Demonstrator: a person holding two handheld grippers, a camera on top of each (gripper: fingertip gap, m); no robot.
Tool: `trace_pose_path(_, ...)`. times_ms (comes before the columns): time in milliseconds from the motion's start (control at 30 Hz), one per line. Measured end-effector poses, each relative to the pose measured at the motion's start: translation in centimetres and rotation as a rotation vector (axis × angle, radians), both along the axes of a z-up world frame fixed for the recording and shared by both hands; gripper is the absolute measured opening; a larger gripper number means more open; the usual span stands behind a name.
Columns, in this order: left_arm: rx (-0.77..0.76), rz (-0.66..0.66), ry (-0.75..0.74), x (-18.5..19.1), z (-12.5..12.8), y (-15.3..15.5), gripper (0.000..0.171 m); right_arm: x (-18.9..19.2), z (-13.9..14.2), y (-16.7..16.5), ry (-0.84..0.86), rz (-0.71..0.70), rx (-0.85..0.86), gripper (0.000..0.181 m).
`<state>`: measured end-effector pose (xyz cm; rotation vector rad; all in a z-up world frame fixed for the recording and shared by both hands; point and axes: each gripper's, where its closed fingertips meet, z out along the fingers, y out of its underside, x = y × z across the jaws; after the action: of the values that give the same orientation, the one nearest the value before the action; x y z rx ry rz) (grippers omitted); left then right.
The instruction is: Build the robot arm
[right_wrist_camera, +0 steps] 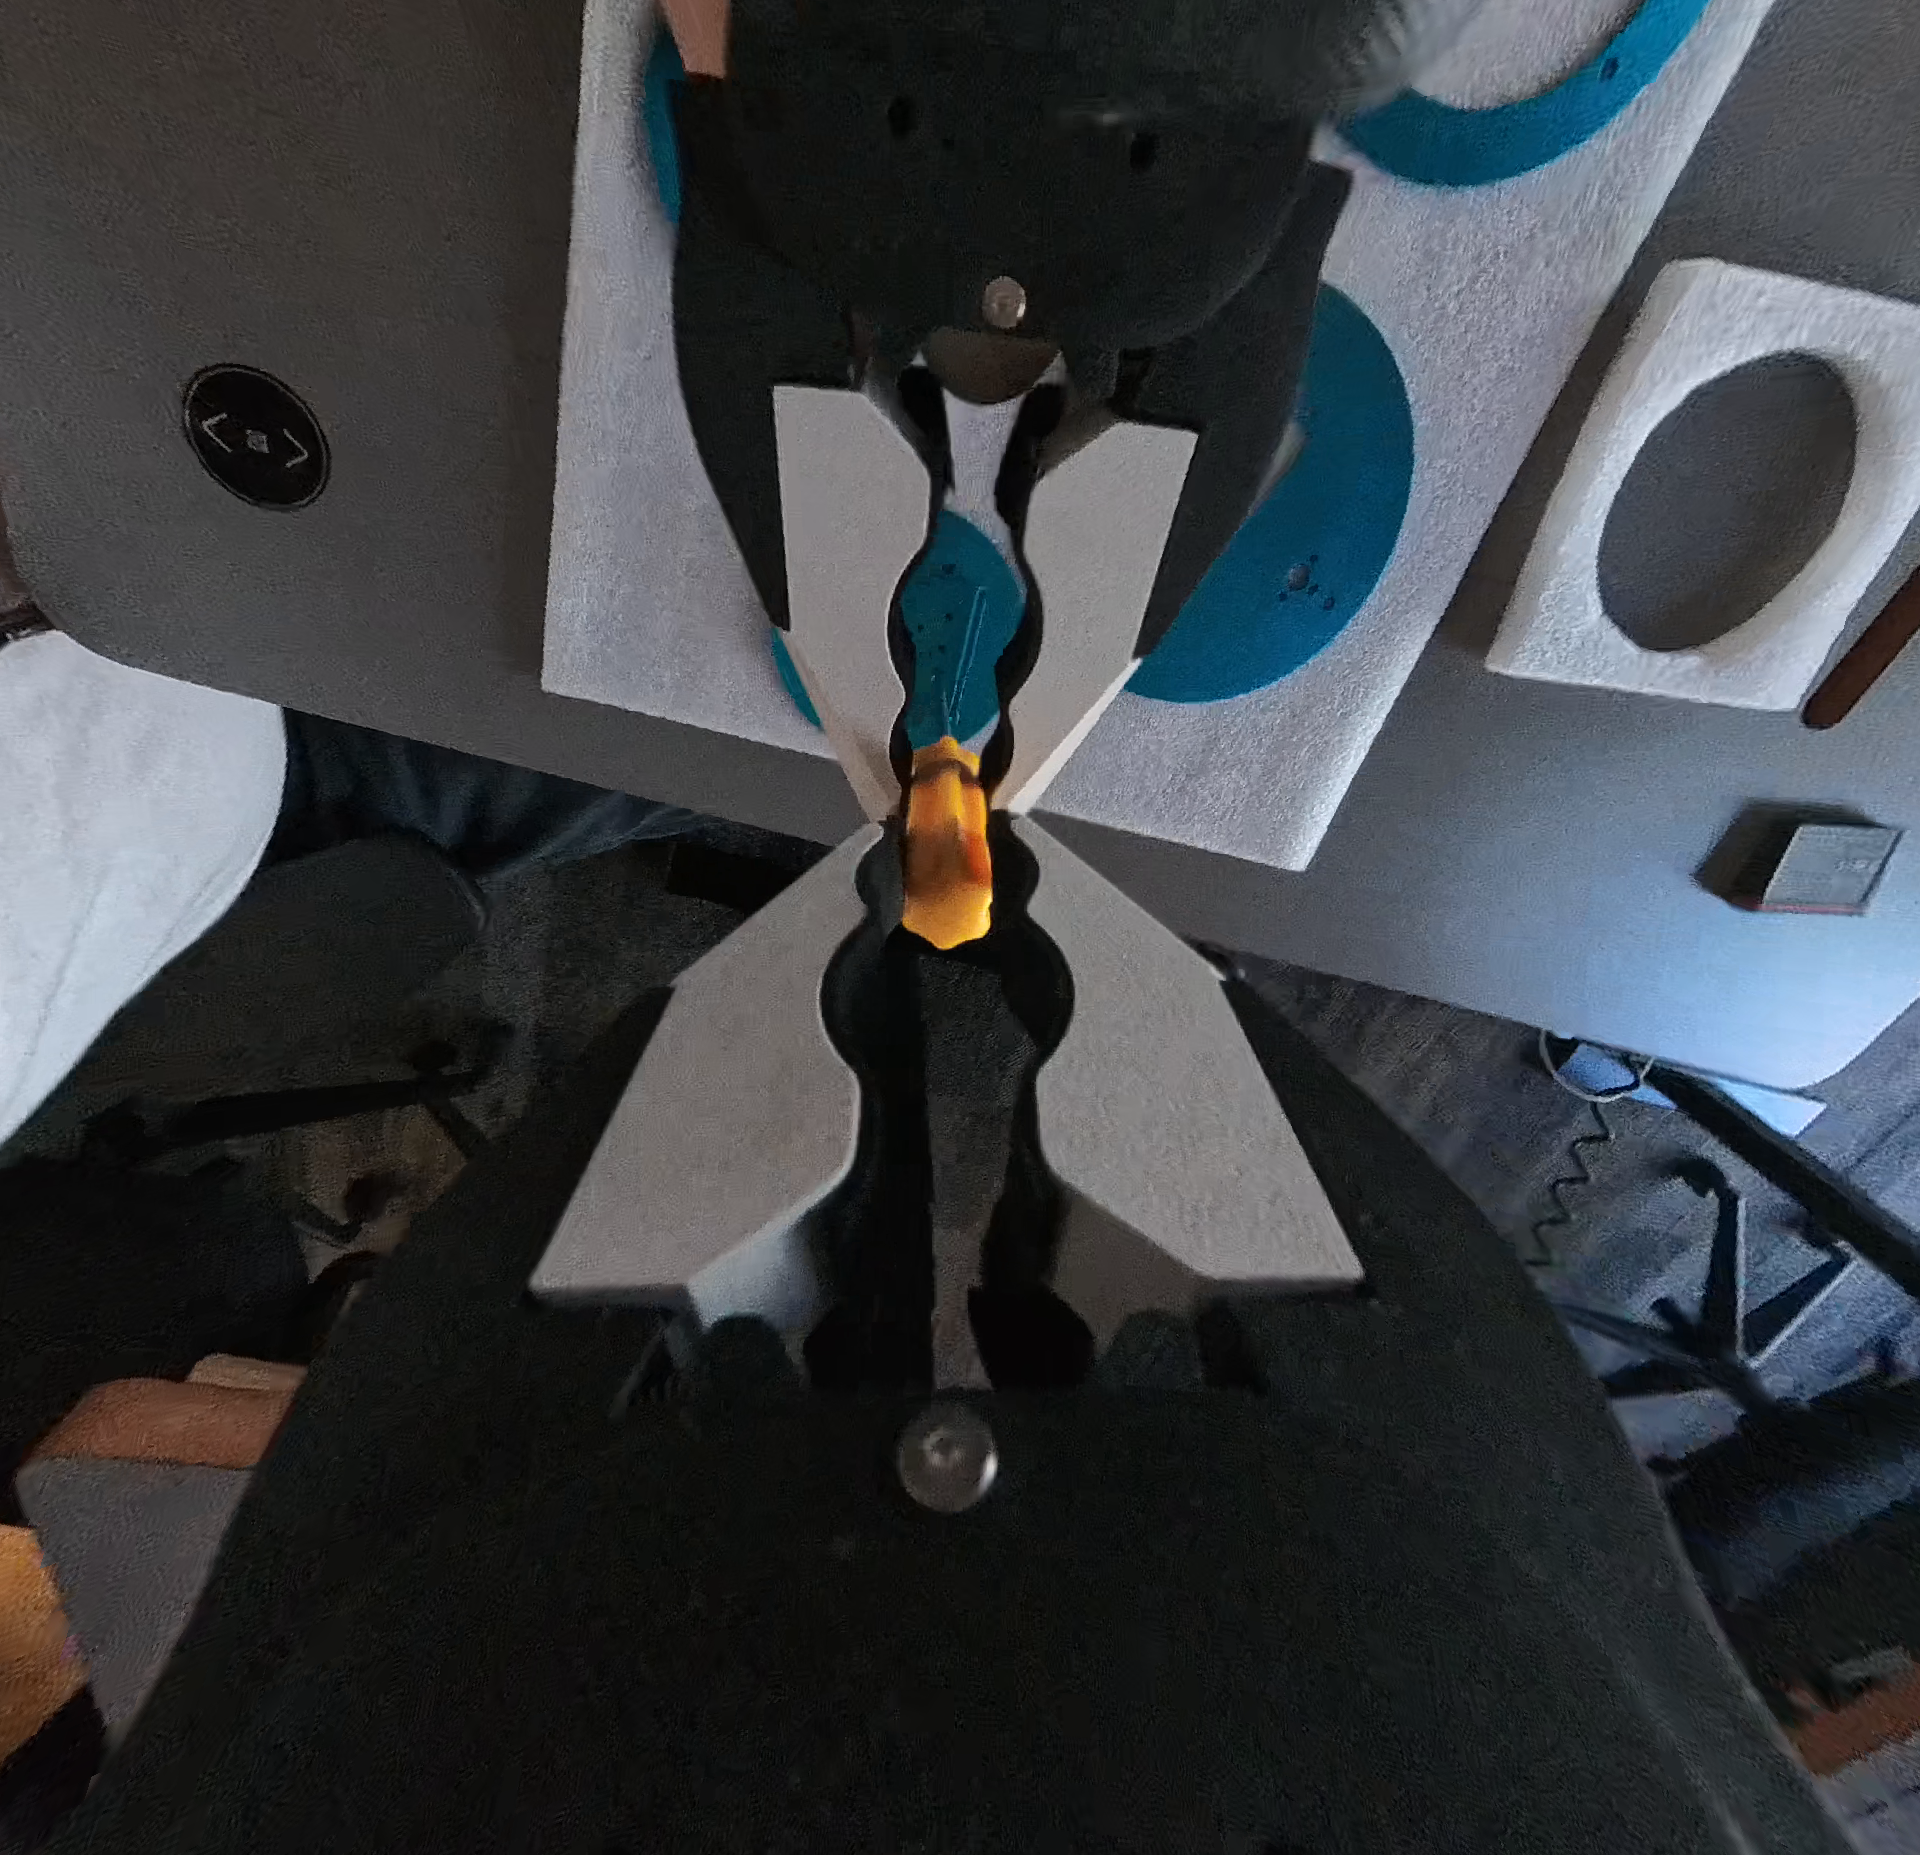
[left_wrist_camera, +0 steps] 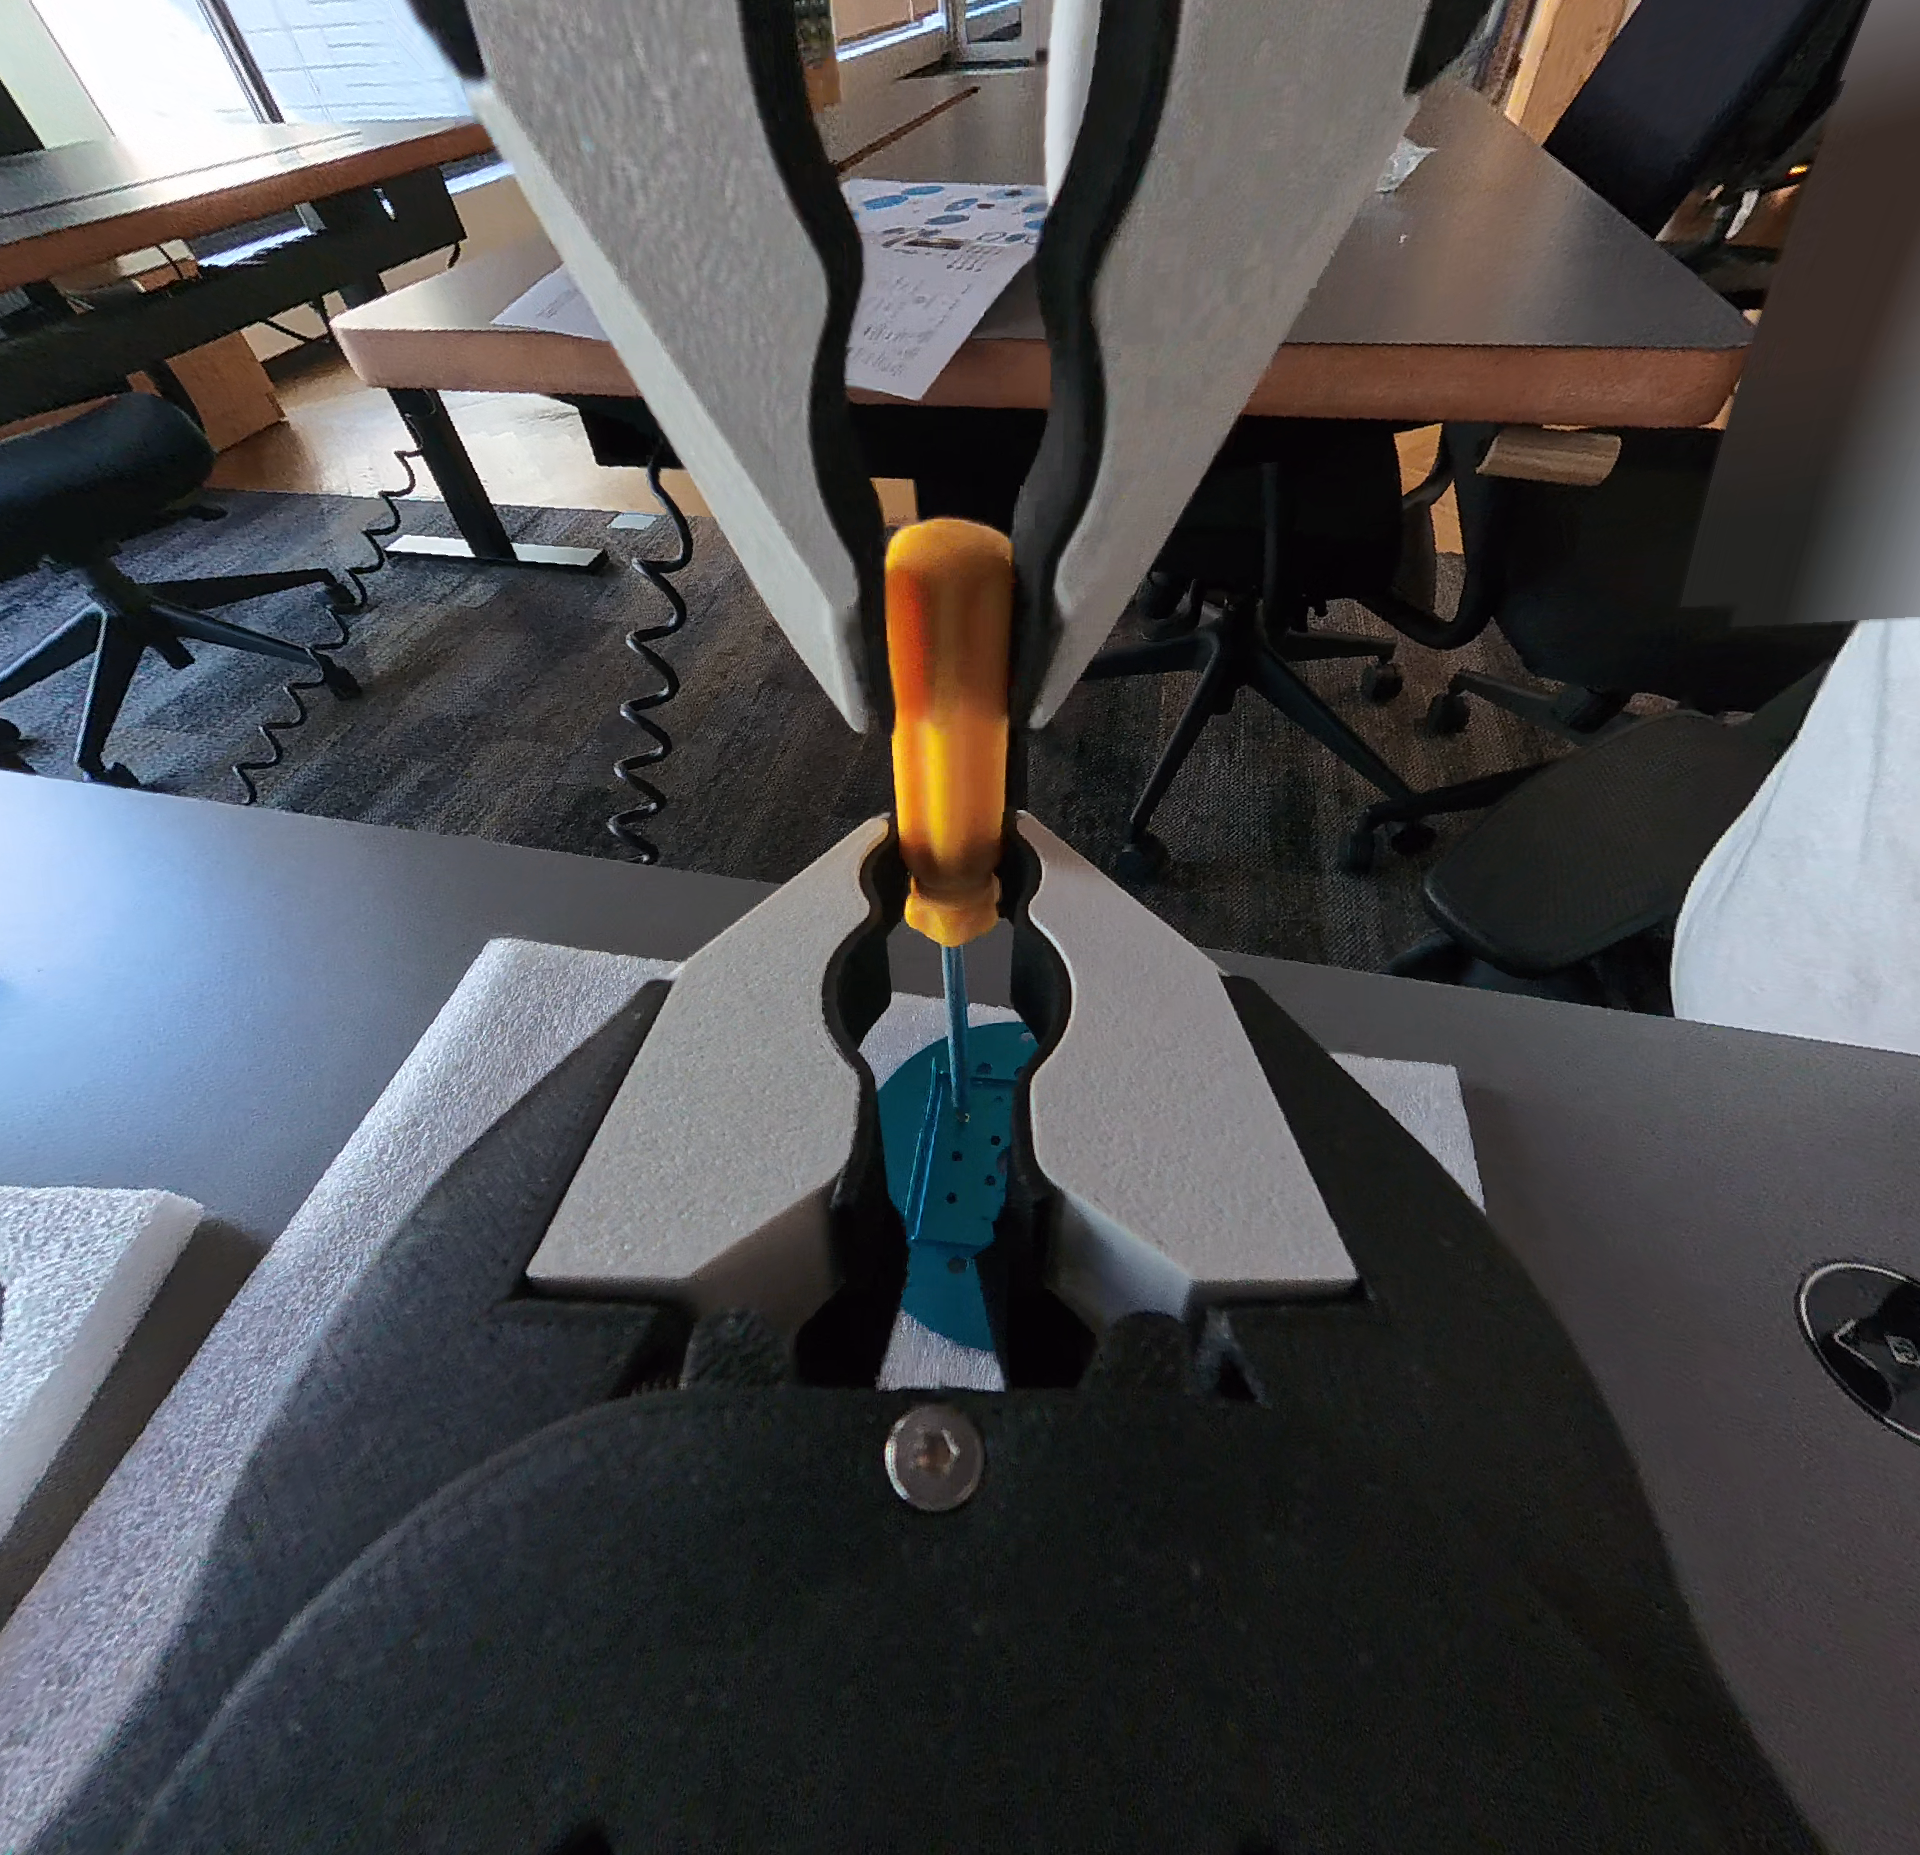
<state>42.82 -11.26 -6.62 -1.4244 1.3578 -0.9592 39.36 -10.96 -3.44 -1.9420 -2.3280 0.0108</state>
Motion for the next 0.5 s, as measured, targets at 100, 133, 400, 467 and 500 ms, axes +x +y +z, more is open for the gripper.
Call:
trace_pose_path(100,-0.002,0.018,0.004,0.1,0.0,0.2,0.017,0.2,0.0,0.6,-0.002,-0.216,-0.031,0.014)
trace_pose_path(133,-0.003,0.020,0.001,0.1,0.0,0.3,0.016,0.1,0.0,0.8,0.011,-0.285,-0.050,0.014)
trace_pose_path(400,-0.014,-0.001,-0.006,0.3,0.0,0.0,0.017,0.3,0.0,-0.2,0.019,0.089,-0.019,0.015)
trace_pose_path(467,-0.031,0.001,-0.010,0.3,0.0,0.0,0.017,0.2,-0.1,0.3,0.011,0.036,0.012,0.011)
trace_pose_path(500,-0.034,0.001,-0.010,0.3,0.0,0.0,0.016,0.2,-0.1,0.3,-0.003,-0.046,-0.009,0.011)
